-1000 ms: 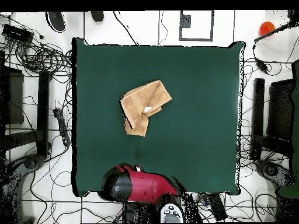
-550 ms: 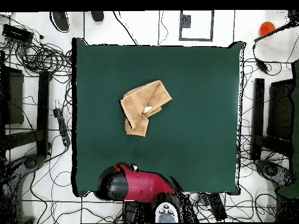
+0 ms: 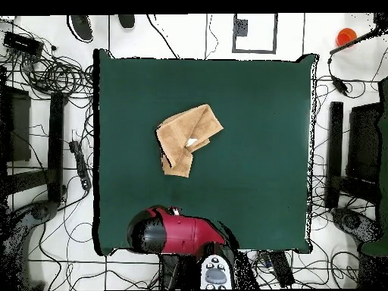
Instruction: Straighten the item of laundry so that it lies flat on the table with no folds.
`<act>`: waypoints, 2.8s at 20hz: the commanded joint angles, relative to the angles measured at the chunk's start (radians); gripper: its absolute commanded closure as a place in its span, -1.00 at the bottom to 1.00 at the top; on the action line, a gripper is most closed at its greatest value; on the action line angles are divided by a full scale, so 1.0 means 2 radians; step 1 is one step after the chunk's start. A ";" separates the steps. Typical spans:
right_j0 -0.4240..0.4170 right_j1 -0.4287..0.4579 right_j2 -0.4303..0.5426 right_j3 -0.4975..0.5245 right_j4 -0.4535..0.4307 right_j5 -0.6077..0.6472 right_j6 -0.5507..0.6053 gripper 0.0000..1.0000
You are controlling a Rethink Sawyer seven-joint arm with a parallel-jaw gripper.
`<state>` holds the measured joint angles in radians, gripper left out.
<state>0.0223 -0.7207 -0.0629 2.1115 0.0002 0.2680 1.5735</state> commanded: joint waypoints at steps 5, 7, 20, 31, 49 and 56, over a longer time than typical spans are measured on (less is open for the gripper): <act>0.007 0.031 0.019 -0.051 -0.002 -0.005 0.073 -1.00; 0.008 0.034 0.019 -0.055 -0.002 -0.003 0.073 -1.00; 0.009 0.041 0.017 -0.063 0.000 0.001 0.075 -1.00; 0.004 0.046 0.021 -0.069 0.000 0.013 0.071 -1.00; -0.002 0.058 0.025 -0.087 -0.003 0.036 0.060 -1.00; -0.007 0.064 0.030 -0.092 -0.005 0.036 0.054 -1.00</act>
<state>0.0131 -0.6143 -0.0628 1.9942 0.0000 0.2680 1.5735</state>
